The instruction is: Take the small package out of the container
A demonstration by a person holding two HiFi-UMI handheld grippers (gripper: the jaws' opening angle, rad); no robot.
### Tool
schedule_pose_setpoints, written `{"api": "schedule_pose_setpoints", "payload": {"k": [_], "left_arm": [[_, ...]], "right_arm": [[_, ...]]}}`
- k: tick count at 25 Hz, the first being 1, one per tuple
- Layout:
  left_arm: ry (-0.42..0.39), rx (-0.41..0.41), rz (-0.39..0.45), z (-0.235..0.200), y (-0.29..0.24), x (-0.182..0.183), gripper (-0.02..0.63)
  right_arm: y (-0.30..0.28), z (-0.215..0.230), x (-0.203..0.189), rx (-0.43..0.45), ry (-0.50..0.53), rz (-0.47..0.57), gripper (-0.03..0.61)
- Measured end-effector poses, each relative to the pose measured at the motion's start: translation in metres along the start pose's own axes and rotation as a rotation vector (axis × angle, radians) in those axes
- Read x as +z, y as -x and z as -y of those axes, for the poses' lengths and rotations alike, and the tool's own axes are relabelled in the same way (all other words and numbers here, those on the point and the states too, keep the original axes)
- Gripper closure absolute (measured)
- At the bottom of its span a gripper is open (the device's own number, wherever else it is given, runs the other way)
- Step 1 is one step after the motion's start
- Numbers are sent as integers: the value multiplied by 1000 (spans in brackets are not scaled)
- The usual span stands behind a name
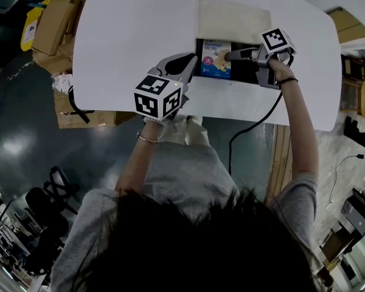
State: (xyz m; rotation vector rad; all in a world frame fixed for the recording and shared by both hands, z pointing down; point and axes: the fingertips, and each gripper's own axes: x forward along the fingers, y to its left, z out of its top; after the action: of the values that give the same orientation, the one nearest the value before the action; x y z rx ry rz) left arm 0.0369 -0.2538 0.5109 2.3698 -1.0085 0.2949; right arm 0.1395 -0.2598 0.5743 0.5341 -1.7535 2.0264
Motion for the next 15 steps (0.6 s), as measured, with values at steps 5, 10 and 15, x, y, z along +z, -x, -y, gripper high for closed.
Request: {"api": "schedule_pose_setpoints", "payload": {"k": [5,10,15], "left_arm": [[-1,1,3,-2,-2,3,621],[-5,-7,5,2,-4,5,621],[-10,-16,9,7,-6,8,620]], "right_arm": [[5,-7,0,53,-41,3,462],[8,-9,-1,69,-49,13,466],[11,-12,-3,78,-56,25,471]]}}
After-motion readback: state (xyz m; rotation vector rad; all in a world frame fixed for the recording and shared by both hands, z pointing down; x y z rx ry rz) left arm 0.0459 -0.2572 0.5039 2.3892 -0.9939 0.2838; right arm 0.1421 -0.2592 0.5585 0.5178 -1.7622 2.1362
